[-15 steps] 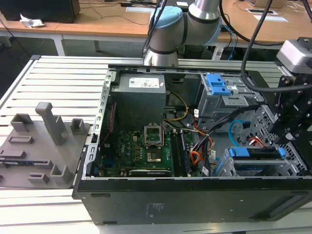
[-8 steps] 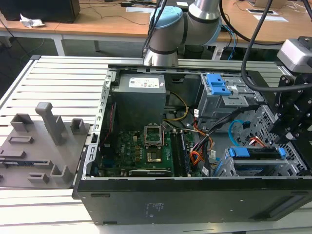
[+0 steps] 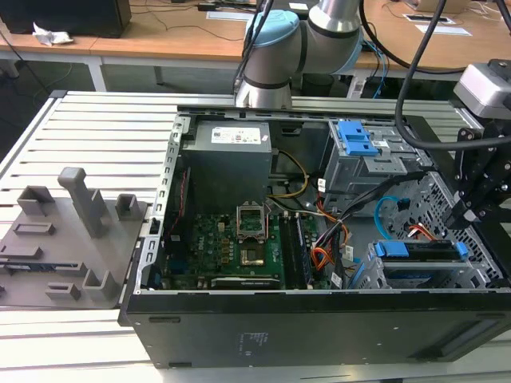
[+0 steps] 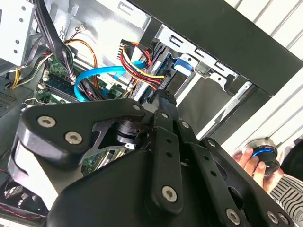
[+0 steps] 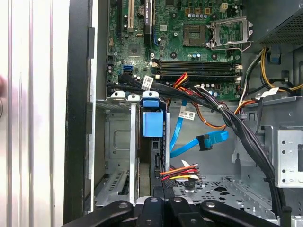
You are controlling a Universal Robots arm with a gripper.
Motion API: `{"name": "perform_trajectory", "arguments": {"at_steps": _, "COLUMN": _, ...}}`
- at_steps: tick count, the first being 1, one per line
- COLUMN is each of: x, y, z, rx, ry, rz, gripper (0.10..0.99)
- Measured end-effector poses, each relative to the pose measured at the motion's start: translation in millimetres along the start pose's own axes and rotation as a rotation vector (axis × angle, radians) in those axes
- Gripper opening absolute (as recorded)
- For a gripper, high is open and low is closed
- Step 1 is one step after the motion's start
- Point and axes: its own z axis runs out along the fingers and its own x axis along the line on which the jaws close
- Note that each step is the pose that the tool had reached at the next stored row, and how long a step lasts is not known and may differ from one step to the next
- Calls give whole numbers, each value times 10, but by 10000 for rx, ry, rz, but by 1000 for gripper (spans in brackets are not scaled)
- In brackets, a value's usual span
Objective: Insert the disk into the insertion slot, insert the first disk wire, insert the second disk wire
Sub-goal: 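Insert the first disk wire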
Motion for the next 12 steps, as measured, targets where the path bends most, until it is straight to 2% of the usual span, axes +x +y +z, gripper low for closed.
{"name": "perform_trajectory", "arguments": {"at_steps": 3, "x": 3, "y": 2, "z": 0, "rx": 0, "ry": 2, "rz": 0, "gripper": 106}}
{"name": "perform_trajectory", "arguments": {"at_steps": 6, "x": 8, "y": 16, "z": 36, "rx": 0, "ry": 1, "rz": 1, "gripper": 106}}
{"name": "perform_trajectory", "arguments": {"at_steps": 7, "x": 8, "y": 31, "z": 47, "rx": 0, "ry": 3, "rz": 0, "gripper": 106}}
{"name": "perform_trajectory", "arguments": {"at_steps": 9, "x": 10, "y": 115, "z": 86, "rx": 0, "ry": 0, "rz": 1, "gripper": 106}}
{"name": "perform_trajectory", "arguments": {"at_steps": 12, "x": 11, "y": 160, "z": 120, "rx": 0, "ry": 1, "rz": 0, "gripper": 106}}
